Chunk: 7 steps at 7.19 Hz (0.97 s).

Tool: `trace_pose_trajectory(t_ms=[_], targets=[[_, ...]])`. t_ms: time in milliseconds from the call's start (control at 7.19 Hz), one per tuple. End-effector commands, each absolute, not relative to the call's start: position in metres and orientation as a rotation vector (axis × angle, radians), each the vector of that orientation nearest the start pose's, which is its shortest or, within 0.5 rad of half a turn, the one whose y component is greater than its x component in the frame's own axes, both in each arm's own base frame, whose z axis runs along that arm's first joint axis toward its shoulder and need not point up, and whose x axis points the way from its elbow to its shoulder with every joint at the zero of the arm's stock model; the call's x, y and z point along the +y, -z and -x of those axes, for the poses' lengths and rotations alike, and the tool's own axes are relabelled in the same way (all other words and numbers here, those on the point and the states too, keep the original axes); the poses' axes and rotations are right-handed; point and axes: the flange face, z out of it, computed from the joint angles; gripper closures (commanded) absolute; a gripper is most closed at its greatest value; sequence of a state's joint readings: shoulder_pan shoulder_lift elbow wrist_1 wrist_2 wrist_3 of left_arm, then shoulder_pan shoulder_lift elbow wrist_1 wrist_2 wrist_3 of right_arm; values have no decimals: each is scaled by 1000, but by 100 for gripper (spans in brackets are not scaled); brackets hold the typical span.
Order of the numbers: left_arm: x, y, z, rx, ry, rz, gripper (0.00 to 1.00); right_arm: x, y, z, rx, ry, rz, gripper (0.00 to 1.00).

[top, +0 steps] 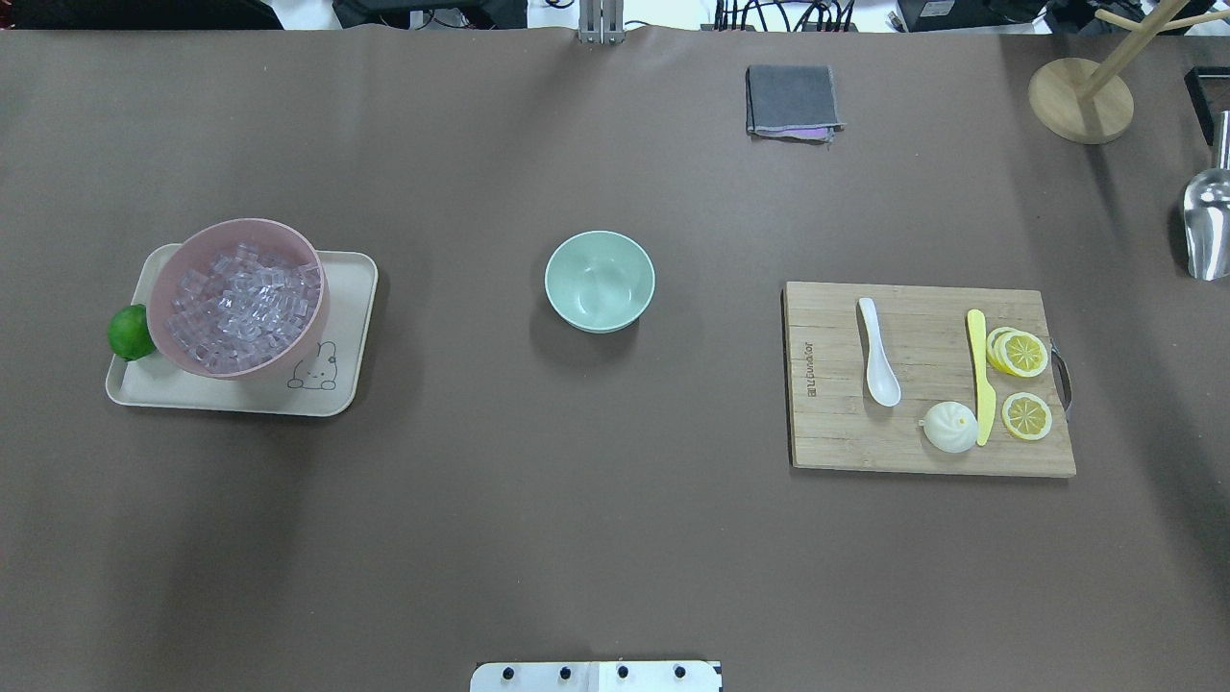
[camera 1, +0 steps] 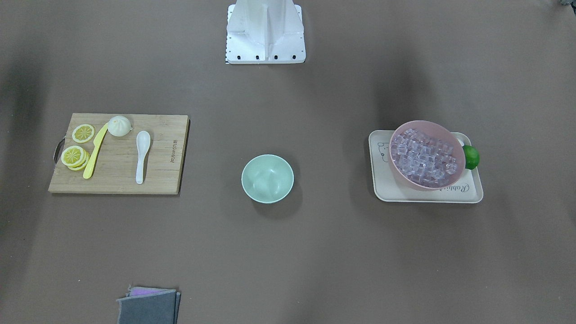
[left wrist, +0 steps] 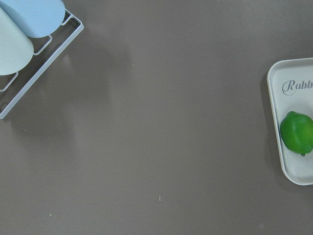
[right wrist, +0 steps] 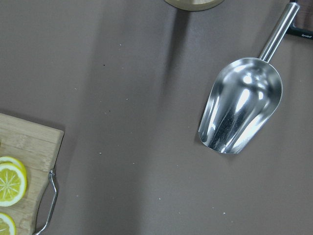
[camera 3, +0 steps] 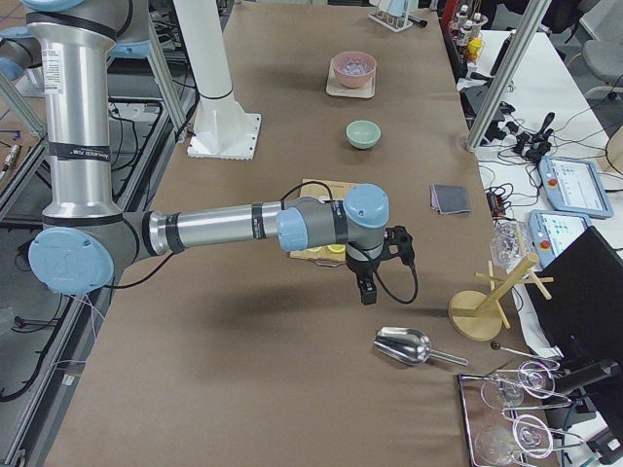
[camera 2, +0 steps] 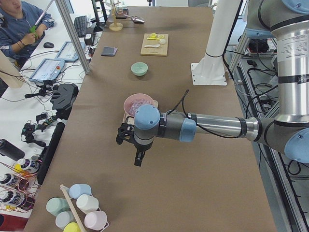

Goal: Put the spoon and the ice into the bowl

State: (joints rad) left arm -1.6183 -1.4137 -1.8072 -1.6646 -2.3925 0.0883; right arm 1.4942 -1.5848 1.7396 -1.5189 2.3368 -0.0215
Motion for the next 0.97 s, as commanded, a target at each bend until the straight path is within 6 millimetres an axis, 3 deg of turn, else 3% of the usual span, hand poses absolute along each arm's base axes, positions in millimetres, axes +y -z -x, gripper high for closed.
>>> trace_pose_trajectory(t_ms=[0, 278, 556, 834], targets=[[-428, -610, 81, 803, -108, -212, 2, -499, -574, -26, -772, 176, -184, 0], [-422, -626, 81, 806, -94, -181, 2, -501, -574, -26, -769, 177, -188, 0], [-421, -627, 83, 806, -82, -178, 2, -500, -579, -26, -761, 176, -181, 0], [-424, -599, 82, 814, -90, -221, 2, -496, -577, -26, -770, 182, -187, 0]])
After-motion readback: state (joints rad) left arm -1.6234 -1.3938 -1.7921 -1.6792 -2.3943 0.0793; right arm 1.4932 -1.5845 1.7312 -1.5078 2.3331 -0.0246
